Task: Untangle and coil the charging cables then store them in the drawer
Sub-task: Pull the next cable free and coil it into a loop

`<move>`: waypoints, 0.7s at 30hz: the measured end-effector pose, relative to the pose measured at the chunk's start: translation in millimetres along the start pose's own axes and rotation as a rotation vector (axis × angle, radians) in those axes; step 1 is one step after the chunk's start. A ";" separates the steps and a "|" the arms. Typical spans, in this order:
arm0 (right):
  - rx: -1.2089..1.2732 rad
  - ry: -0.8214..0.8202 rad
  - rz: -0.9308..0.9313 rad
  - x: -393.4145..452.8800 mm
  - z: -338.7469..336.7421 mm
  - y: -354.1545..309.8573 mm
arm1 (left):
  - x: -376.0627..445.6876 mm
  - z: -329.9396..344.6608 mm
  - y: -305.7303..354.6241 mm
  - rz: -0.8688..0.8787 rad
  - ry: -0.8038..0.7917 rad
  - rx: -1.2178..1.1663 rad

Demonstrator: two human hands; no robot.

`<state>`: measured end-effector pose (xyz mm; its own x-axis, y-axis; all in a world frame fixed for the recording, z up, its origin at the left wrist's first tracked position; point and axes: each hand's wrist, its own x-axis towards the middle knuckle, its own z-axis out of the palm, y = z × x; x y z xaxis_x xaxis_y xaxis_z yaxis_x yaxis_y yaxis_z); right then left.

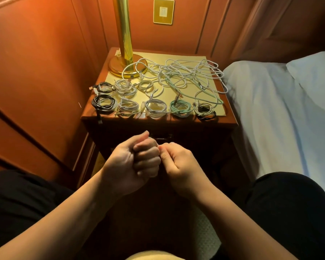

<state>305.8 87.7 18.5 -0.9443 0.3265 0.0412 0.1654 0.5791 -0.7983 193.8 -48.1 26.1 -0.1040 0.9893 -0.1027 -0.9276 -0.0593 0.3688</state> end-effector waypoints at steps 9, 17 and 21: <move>-0.070 -0.155 0.106 -4.1 2.6 -14.7 | 8.4 10.4 -4.0 0.295 0.420 -0.293; 0.052 -0.172 0.023 -21.3 -13.1 -26.5 | 8.9 -11.3 33.4 0.570 0.745 0.534; 0.007 -0.053 -0.096 -21.6 -21.9 -23.1 | 2.1 -5.2 21.9 0.419 0.597 1.027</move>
<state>328.6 83.6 49.2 -0.9694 0.2299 0.0859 0.0719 0.6005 -0.7964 171.4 -48.0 29.2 -0.7168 0.6891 -0.1061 -0.1059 0.0427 0.9935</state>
